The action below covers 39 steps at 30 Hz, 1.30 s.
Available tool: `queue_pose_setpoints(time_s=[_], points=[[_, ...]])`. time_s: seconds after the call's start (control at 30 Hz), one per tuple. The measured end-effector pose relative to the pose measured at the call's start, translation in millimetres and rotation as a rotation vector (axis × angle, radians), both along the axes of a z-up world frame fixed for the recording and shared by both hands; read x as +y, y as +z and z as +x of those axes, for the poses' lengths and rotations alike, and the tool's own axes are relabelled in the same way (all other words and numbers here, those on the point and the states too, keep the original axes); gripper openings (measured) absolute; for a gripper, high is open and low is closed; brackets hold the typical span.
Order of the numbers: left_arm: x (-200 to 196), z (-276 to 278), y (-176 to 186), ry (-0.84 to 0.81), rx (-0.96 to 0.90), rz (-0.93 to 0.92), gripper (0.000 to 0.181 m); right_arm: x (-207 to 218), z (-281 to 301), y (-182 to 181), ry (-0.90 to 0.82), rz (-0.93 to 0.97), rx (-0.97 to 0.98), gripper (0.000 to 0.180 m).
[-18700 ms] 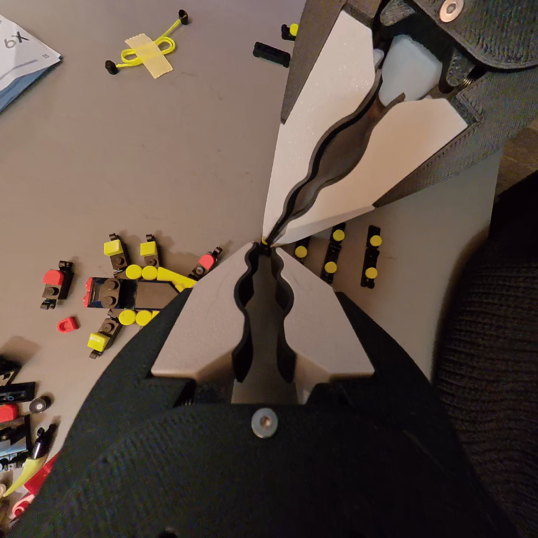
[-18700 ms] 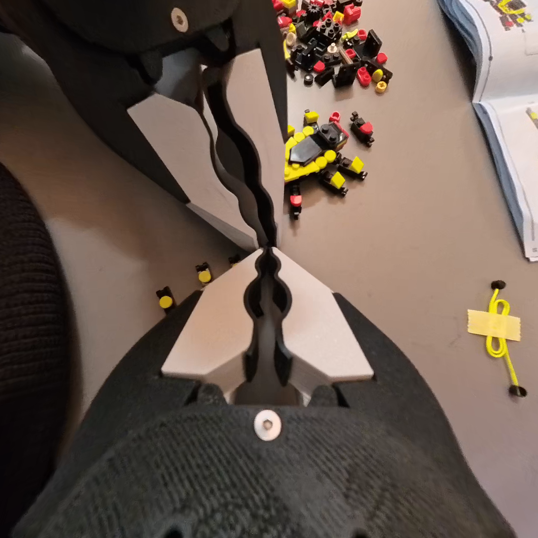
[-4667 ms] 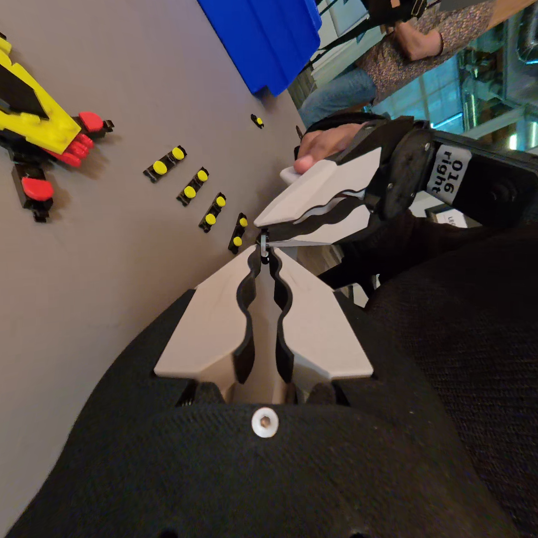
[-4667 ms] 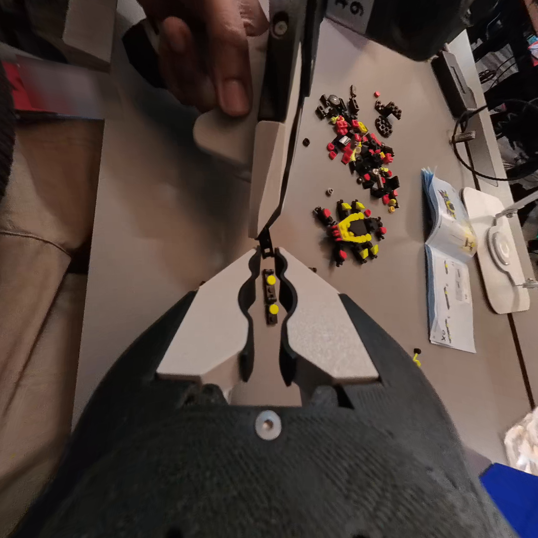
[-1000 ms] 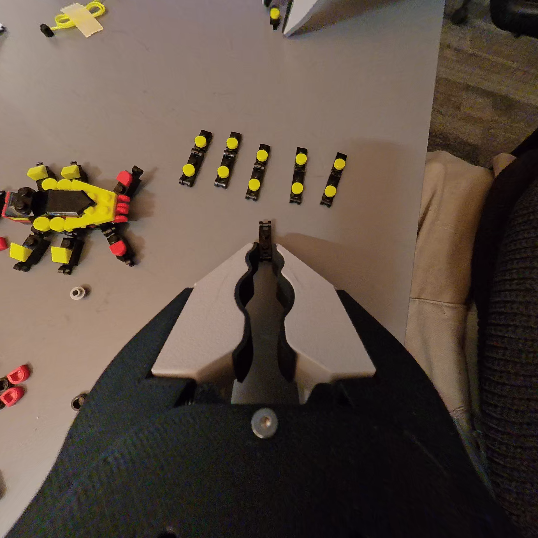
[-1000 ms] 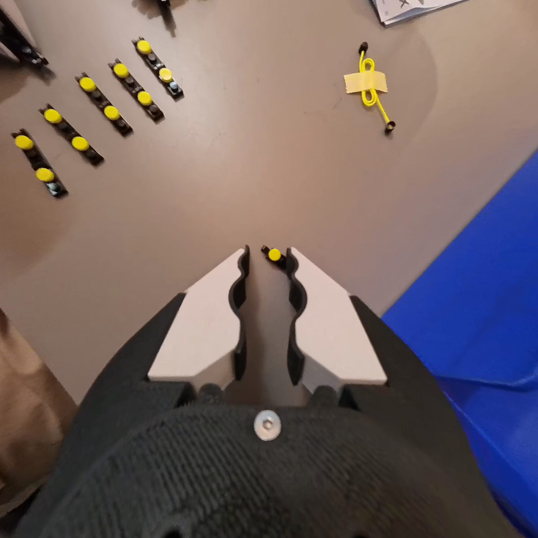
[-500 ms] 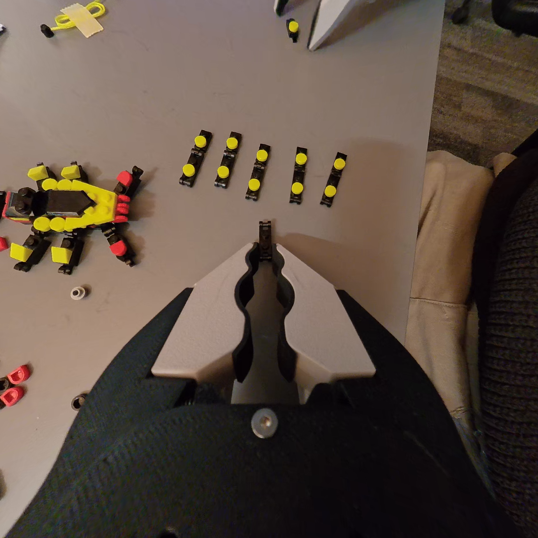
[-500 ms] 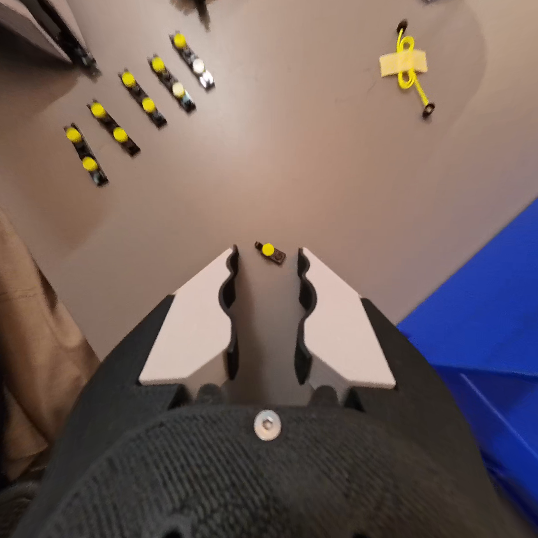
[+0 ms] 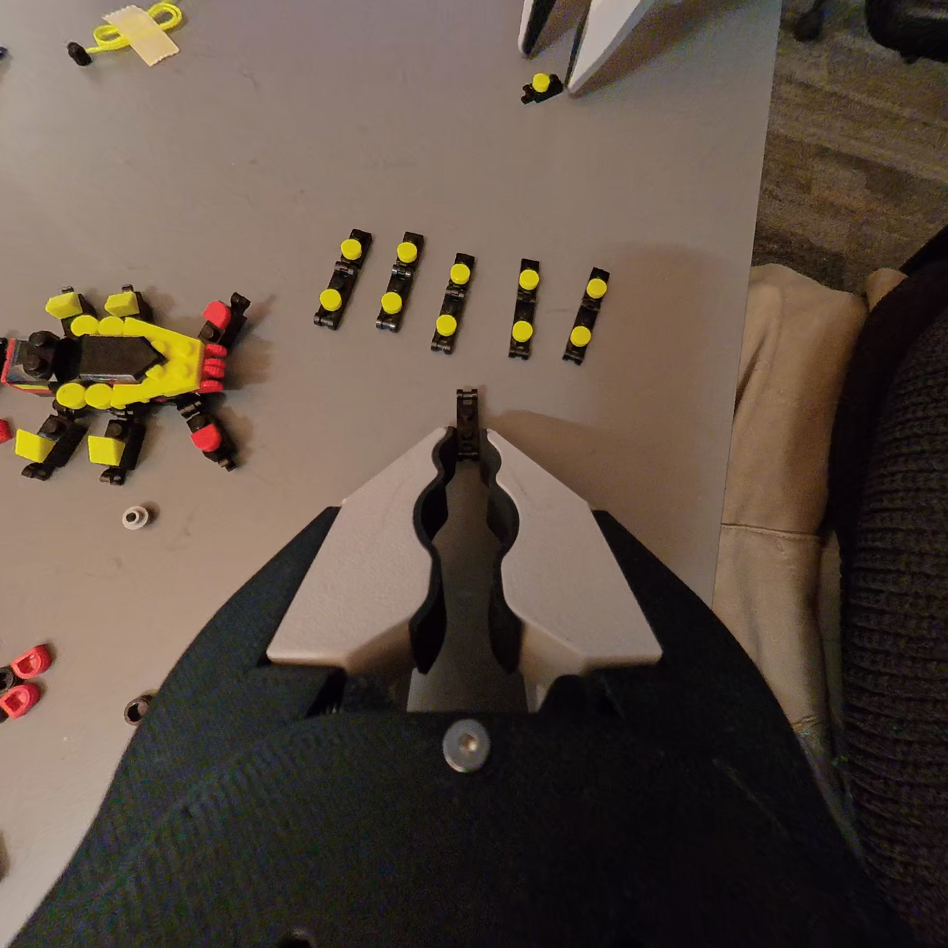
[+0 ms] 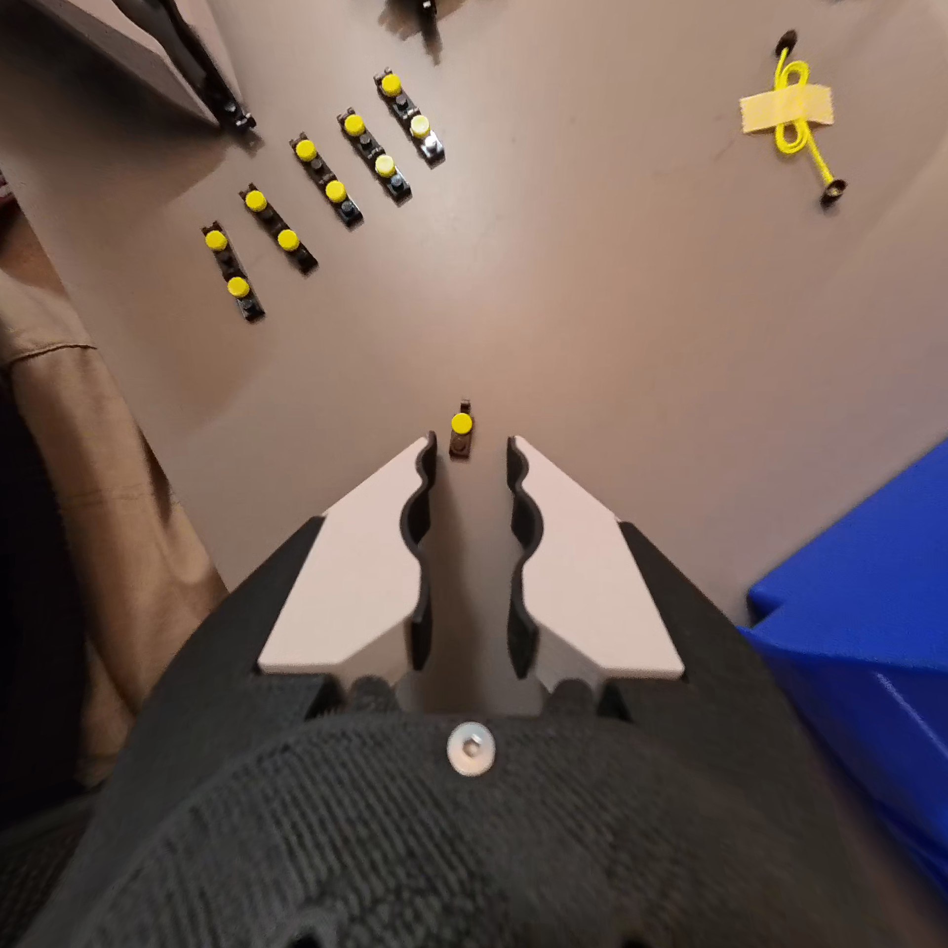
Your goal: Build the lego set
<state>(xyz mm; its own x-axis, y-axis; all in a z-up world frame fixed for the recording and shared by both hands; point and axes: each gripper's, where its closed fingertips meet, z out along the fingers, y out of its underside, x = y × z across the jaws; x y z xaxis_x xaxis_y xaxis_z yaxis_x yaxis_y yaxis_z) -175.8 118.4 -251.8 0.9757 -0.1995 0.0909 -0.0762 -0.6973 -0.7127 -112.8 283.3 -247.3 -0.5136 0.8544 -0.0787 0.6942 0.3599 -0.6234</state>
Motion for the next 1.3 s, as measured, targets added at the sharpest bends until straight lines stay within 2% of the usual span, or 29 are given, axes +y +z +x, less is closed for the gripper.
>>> queue_pose_setpoints(time_s=[0.23,0.33,0.53,0.67,0.9,1.07,1.3], points=[[-0.2,0.1,0.0,-0.001,-0.004,-0.001,0.007,-8.8,-4.9,-3.5,0.024,0.051,0.015,0.006],[-2.9,4.1,0.2,-0.026,-0.031,-0.007,0.006,-28.3,-10.0,0.7,0.071,0.024,0.034,0.006],[-20.7,14.7,-0.3,-0.146,0.002,-0.052,0.007,-109.1,-22.2,28.6,0.277,-0.052,0.122,0.006],[-25.7,9.5,0.2,-0.145,0.041,-0.058,0.012,-155.2,-25.8,23.1,0.4,-0.017,0.101,0.006],[-20.7,15.8,-0.1,-0.161,0.036,-0.006,0.014,-167.3,-36.7,7.4,0.418,0.065,0.05,0.006],[-19.7,16.6,-0.1,-0.158,0.024,-0.002,0.007,-164.8,-41.7,0.1,0.41,0.13,0.019,0.006],[-19.7,16.5,0.1,-0.159,0.007,-0.008,0.007,-168.4,-41.0,-3.7,0.445,0.17,-0.01,0.006]])
